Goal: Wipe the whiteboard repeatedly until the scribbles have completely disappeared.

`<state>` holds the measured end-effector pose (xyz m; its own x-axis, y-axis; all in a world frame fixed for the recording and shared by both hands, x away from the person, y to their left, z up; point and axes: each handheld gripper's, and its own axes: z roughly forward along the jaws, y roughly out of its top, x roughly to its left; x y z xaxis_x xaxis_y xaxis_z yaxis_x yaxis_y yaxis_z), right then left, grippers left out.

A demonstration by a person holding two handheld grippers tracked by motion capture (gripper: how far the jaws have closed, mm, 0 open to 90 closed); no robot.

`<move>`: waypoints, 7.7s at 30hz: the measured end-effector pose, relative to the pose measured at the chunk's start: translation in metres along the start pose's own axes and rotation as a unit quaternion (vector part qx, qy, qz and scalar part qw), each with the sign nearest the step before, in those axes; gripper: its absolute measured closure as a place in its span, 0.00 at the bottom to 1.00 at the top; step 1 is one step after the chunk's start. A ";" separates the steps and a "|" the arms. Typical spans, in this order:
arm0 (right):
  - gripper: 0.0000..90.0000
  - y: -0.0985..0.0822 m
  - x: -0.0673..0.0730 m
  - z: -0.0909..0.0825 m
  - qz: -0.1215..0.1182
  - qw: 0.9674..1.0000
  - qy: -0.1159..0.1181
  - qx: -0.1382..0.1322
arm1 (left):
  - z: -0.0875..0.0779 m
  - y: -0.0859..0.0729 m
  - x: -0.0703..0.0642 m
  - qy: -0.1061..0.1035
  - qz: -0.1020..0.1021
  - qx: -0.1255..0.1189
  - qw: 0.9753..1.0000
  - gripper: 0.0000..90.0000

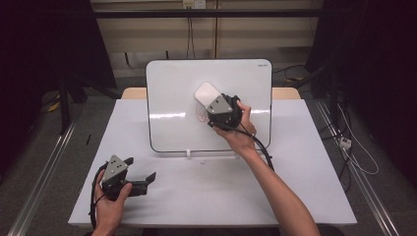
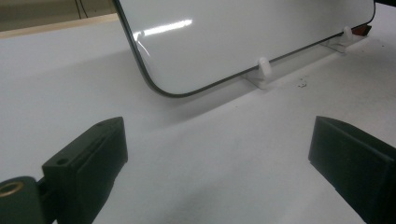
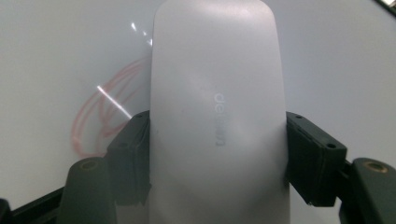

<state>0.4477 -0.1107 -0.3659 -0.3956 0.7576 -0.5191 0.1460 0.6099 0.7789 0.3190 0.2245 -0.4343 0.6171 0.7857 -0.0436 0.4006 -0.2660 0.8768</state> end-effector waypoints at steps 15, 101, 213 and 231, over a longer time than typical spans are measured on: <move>0.35 0.005 -0.041 0.003 0.063 0.997 -0.045 -0.001 | 0.000 0.000 0.001 0.001 -0.007 0.000 1.000 0.05; 0.35 0.023 -0.019 0.014 0.047 0.998 -0.037 -0.006 | -0.005 -0.001 0.003 0.008 -0.008 -0.006 1.000 0.05; 0.35 -0.023 0.027 -0.035 0.035 0.997 0.076 -0.005 | 0.000 -0.003 0.002 0.003 -0.006 0.006 1.000 0.05; 0.35 -0.036 0.008 -0.052 0.062 0.996 0.056 -0.008 | -0.003 -0.003 0.000 0.009 -0.008 0.001 1.000 0.05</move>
<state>0.3925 -0.1385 -0.3796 -0.4748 0.7958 -0.3759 0.1864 0.5084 0.8407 0.3158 0.2270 -0.4351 0.5979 0.8001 -0.0487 0.4118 -0.2545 0.8750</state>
